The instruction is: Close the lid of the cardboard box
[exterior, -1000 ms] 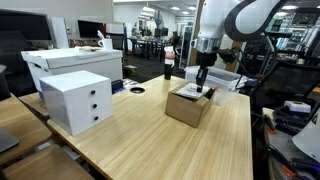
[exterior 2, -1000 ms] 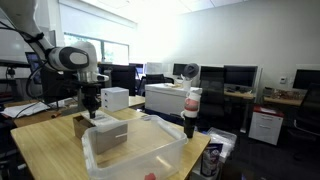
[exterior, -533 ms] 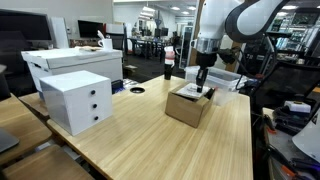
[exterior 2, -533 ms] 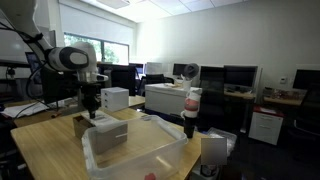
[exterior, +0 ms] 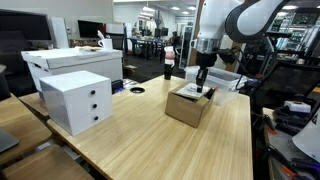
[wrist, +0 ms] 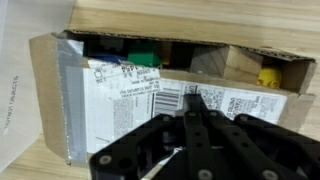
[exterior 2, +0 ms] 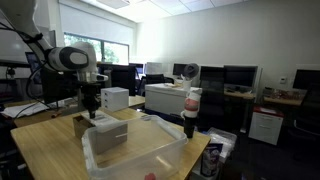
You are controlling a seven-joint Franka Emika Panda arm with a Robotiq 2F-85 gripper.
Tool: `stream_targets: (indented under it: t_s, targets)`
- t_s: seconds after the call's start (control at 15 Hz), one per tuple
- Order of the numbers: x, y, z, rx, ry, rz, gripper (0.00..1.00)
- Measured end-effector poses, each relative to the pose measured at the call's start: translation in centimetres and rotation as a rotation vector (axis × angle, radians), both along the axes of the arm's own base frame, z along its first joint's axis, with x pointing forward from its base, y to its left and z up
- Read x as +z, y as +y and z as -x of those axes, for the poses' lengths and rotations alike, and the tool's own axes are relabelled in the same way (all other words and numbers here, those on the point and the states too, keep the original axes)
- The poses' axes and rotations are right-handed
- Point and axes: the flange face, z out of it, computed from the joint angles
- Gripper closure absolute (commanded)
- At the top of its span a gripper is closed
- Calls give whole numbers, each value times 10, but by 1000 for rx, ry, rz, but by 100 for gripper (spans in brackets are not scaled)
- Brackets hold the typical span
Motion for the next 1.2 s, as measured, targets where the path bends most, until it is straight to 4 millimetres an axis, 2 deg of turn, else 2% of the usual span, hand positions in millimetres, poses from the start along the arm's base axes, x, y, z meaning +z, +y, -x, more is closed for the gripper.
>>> stream_targets:
  t_s: [0.33,0.4,0.47,0.53,0.73,1.0,1.13,1.2]
  targets:
    - [1,2,-1,4,-2,0,39]
    - [1,2,-1,4,-2,-1,51]
    - [1,3,-1,5,-3,-1,51]
    - [1,4,-1,6,-3,-2,49]
    - [2,7,-2,10,-5,-5,27]
    - [7,14,-6,20,-18,-10,13]
    - [11,19,-9,26,-28,-13,9]
    - [13,20,-10,28,-32,-14,20]
